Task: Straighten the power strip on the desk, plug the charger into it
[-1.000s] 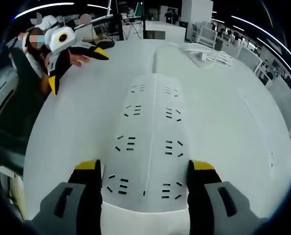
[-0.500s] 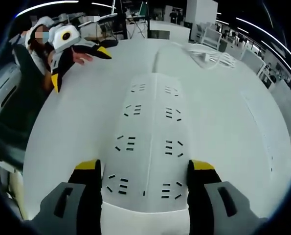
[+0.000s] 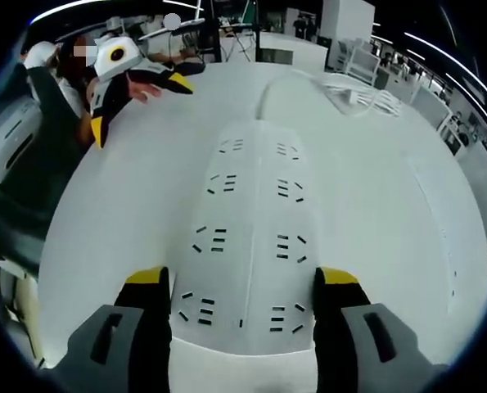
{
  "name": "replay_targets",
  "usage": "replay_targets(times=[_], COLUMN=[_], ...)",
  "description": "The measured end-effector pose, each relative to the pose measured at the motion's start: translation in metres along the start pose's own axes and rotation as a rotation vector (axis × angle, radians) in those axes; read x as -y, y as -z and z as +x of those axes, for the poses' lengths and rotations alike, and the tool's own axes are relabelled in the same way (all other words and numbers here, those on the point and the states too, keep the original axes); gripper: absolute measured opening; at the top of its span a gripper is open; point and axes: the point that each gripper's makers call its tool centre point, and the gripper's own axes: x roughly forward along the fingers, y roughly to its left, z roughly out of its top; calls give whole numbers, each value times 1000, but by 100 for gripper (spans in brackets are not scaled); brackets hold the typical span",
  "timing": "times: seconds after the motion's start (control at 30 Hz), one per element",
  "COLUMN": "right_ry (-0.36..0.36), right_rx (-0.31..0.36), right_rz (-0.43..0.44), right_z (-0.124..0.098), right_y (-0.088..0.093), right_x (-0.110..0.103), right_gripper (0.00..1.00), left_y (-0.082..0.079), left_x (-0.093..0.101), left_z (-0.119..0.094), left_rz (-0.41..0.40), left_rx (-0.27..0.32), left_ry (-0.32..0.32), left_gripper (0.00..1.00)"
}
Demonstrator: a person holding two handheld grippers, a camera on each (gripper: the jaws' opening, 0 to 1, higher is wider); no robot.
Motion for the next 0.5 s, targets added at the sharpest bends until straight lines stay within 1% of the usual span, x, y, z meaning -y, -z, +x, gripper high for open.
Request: replay_targets(times=[0.5], right_ry=[-28], right_rx=[-17], right_rz=[-40], right_z=[-1], right_y=[2], right_x=[3], right_gripper=[69], left_y=[0], left_x=[0], left_z=[2], left_rz=[3], left_rx=[-5], left_ry=[1], left_gripper=[100])
